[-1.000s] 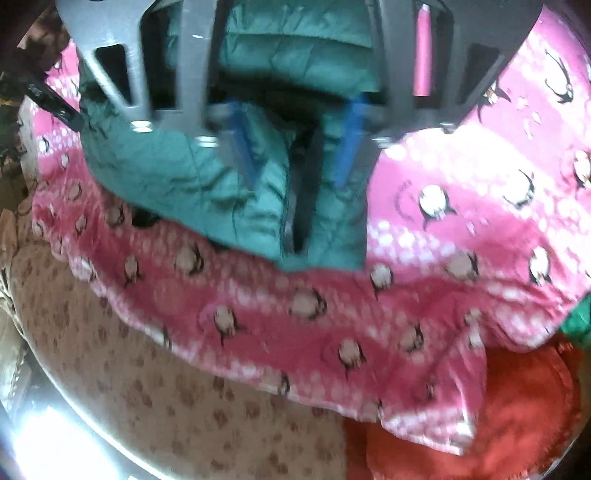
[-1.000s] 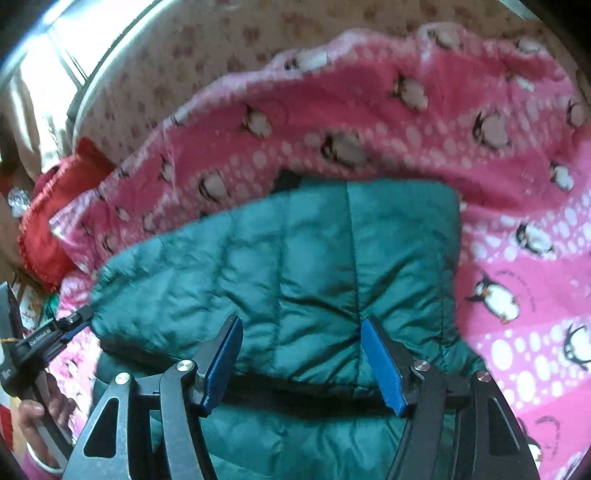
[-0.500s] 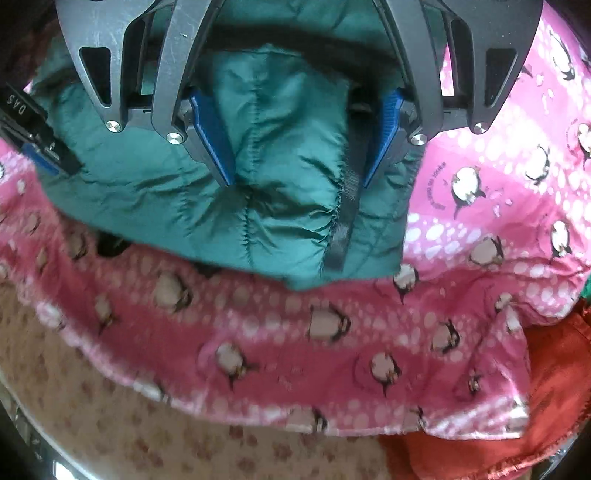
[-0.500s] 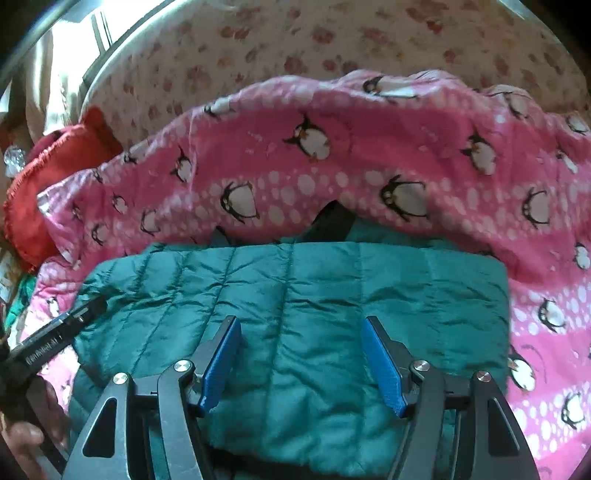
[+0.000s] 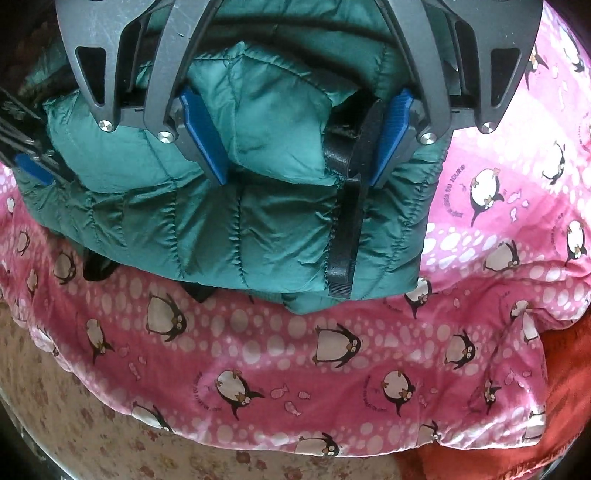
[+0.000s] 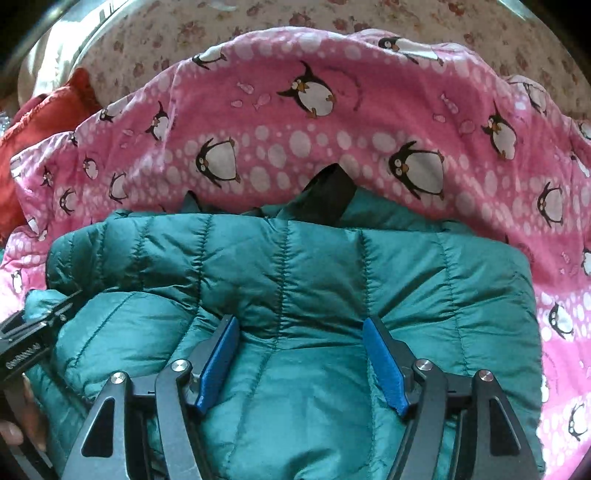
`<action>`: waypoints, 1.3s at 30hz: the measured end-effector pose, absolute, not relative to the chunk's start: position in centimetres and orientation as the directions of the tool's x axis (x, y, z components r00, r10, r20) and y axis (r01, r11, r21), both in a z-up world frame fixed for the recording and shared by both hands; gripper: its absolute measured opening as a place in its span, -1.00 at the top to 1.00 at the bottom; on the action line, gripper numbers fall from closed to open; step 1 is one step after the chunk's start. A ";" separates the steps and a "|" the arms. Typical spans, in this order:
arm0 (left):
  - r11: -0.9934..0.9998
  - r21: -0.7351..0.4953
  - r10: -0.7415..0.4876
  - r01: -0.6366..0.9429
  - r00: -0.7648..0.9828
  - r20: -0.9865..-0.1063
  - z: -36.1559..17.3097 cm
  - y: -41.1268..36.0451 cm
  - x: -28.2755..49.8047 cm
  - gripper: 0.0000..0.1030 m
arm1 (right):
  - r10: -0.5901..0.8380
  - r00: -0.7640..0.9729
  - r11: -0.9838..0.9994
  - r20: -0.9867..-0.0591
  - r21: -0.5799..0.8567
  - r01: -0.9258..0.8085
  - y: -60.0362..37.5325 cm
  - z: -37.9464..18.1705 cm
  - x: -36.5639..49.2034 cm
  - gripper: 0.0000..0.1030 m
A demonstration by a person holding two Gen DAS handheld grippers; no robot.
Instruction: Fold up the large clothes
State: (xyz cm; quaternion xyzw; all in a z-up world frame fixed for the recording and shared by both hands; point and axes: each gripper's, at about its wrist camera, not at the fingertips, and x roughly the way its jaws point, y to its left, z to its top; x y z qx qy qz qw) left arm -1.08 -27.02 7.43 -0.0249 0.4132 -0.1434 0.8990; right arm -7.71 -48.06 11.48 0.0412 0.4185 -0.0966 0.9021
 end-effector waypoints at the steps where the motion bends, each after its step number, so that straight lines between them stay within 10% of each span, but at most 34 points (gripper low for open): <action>1: 0.957 -0.168 -0.282 0.237 0.617 -0.735 7.4 -27.0 -1.0 -0.51 | -0.132 0.639 0.979 -0.758 0.003 0.206 -47.8 12.1 -8.2 -0.30; 30: 0.913 -0.317 -0.406 0.256 0.622 -0.670 6.6 -25.1 -1.1 -0.58 | -0.123 0.682 0.992 -0.721 -0.063 0.113 -43.4 10.0 -11.2 -0.33; 39: 0.901 -0.348 -0.432 0.259 0.619 -0.656 6.9 -24.7 -1.1 -0.58 | -0.094 0.720 0.967 -0.688 0.110 0.231 -48.2 14.6 -12.6 -0.44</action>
